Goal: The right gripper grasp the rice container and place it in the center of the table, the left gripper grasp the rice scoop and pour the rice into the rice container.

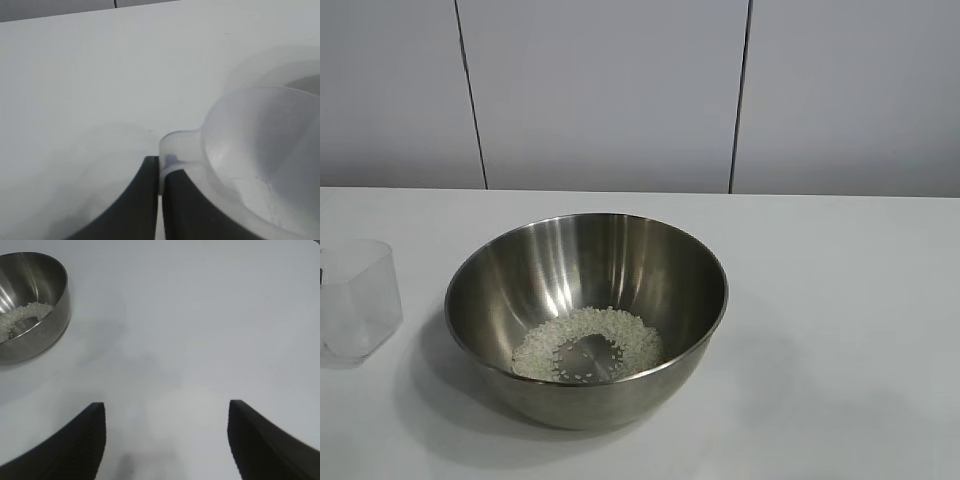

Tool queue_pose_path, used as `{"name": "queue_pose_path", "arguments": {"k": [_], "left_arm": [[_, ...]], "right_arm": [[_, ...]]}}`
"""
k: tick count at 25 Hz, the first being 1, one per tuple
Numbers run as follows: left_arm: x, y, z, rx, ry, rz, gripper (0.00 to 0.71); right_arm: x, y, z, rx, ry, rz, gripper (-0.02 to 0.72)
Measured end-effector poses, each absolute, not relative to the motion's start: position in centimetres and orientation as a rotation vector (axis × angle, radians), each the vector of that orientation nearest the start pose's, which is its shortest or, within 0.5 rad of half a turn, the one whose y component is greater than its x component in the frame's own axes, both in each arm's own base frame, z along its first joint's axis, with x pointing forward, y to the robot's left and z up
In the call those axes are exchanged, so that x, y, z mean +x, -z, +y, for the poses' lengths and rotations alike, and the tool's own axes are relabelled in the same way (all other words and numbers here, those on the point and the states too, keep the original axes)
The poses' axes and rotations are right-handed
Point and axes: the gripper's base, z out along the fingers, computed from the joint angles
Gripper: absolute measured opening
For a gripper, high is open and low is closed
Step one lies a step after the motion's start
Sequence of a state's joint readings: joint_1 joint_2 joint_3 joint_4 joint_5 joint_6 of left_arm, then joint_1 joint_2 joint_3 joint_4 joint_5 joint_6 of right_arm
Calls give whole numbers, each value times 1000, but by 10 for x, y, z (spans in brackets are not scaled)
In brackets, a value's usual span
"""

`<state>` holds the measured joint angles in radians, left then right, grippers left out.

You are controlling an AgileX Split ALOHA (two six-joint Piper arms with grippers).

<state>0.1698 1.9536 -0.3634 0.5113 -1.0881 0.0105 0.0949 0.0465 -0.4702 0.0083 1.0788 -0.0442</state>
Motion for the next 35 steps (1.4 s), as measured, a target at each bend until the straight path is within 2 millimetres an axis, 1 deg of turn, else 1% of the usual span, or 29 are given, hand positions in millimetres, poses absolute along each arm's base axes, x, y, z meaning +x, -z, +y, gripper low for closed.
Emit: {"name": "queue_pose_path", "arguments": {"k": [2,7,9,13,17,20,22,24,28,30,32,35], "left_arm": [[256,-84,4,371,180,1964,57],[256,-83,4,375,177,1979,202],[256,-83,4,375,177,1982,235],[256,-83,4,375,177,1982,254],[253,-82,4,372,179,1991,258],[247,-79,5,339,171,2018,264],[247,-79,8,292,148,2026,272],[247,-80,11,246,125,2022,314],[253,-84,16,136,131,1992,440],[259,-86,21,88,150,1975,463],[265,-92,29,69,153,1959,473],[274,-108,47,74,112,1957,477]], "right_arm": [[4,-267,1,-149,-40,2134,473],[4,-267,1,-149,-40,2134,473],[4,-268,1,-149,-40,2132,473],[4,-268,1,-149,-40,2132,473],[4,-268,1,-149,-40,2132,473],[4,-268,1,-149,-40,2132,473],[4,-268,1,-149,-40,2132,473],[4,-268,1,-148,-40,2132,473],[4,-268,1,-147,-41,2133,473],[4,-268,1,-147,-41,2133,473],[4,-268,1,-147,-41,2133,473],[4,-268,1,-147,-41,2133,473]]}}
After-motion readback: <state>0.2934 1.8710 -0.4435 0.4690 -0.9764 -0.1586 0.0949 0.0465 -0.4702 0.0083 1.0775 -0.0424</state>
